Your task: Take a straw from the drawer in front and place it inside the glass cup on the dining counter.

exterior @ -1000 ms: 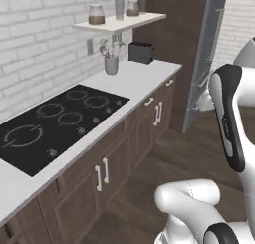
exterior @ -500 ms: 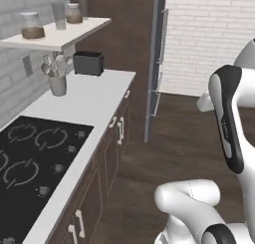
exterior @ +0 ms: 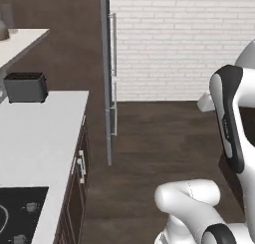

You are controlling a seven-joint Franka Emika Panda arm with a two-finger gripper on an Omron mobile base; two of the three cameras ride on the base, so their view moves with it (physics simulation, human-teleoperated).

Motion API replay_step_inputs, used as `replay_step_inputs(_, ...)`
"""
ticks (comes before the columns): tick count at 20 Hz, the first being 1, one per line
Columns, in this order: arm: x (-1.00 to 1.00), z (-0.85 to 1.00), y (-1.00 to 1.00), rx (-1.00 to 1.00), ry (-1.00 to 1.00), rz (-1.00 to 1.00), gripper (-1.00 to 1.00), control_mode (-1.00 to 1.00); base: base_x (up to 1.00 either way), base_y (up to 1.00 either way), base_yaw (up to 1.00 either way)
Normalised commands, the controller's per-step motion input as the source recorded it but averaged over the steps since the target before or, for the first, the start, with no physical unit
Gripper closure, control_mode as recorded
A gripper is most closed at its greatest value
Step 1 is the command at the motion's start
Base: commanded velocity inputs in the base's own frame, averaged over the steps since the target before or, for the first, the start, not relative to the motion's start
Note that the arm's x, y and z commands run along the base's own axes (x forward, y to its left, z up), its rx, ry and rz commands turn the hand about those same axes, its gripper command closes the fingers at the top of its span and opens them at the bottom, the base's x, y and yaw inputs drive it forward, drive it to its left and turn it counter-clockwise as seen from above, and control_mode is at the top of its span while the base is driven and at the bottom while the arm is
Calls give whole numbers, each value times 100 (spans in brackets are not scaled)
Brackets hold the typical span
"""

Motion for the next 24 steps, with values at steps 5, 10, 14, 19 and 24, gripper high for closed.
replay_step_inputs(5,0,0,0,0,0,0,100,100,100,0,-45)
replay_step_inputs(10,0,0,0,0,0,0,100,100,100,0,-44)
replay_step_inputs(14,0,0,0,0,0,0,100,100,100,0,-44)
replay_step_inputs(19,0,0,0,0,0,0,100,100,100,0,-43)
replay_step_inputs(24,0,0,0,0,0,0,100,100,100,0,-43)
